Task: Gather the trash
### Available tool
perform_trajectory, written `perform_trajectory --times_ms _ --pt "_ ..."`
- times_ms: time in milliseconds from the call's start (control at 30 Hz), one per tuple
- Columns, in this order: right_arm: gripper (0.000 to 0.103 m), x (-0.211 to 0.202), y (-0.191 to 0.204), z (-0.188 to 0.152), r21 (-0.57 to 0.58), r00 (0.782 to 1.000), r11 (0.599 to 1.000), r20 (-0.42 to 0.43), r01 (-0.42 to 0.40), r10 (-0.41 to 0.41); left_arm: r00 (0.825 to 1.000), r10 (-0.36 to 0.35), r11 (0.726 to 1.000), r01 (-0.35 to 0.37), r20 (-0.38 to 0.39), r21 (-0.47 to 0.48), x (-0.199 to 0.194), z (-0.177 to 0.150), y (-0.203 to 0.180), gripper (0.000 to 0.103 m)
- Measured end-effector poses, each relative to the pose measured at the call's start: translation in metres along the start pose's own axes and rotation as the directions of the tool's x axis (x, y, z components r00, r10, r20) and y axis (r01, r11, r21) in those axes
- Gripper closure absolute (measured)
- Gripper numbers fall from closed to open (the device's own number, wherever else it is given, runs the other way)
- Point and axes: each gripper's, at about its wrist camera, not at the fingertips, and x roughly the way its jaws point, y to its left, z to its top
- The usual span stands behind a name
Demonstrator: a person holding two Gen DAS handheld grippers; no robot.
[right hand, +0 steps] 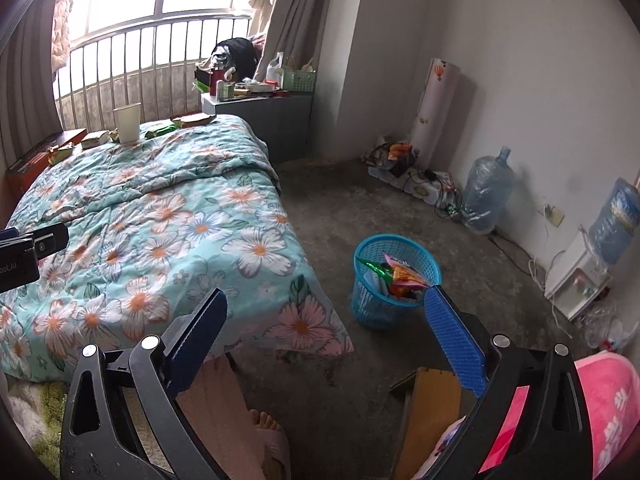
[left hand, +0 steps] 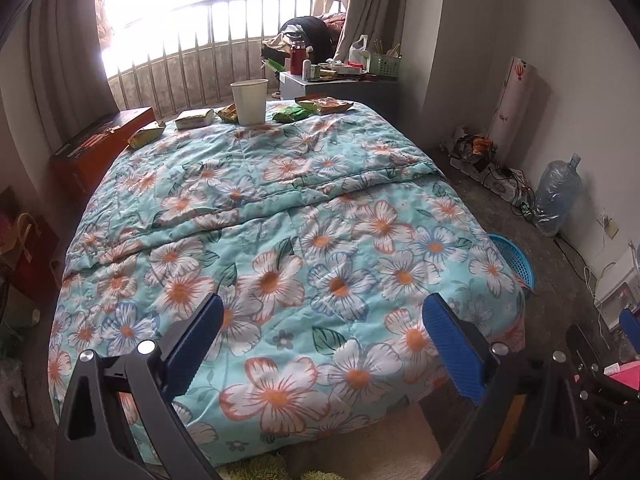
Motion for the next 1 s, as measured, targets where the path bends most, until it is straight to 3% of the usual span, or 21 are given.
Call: perform_trajectory --times_ms 333,700,1000 --pt "0.008 0.006 0.004 -0.004 -0.009 0.998 1.0 -0.055 -0.017 0.016 0.999 0.032 0.999 -0.032 -0.042 0.001 0.005 0.001 0.006 0.006" --pt "0.008 0.007 -0.003 -0.011 -0.013 0.996 1.0 -0.089 0.001 -0.002 0.998 0.011 0.999 -0.008 -0.068 0.039 0.008 0.003 -0.005 0.006" --pt "0.008 0.003 -0.018 -0.014 0.004 0.995 1.0 -0.1 0.023 -0.023 0.999 -0.009 0.996 0.012 -0.035 0.09 0.002 0.006 -0.024 0.006"
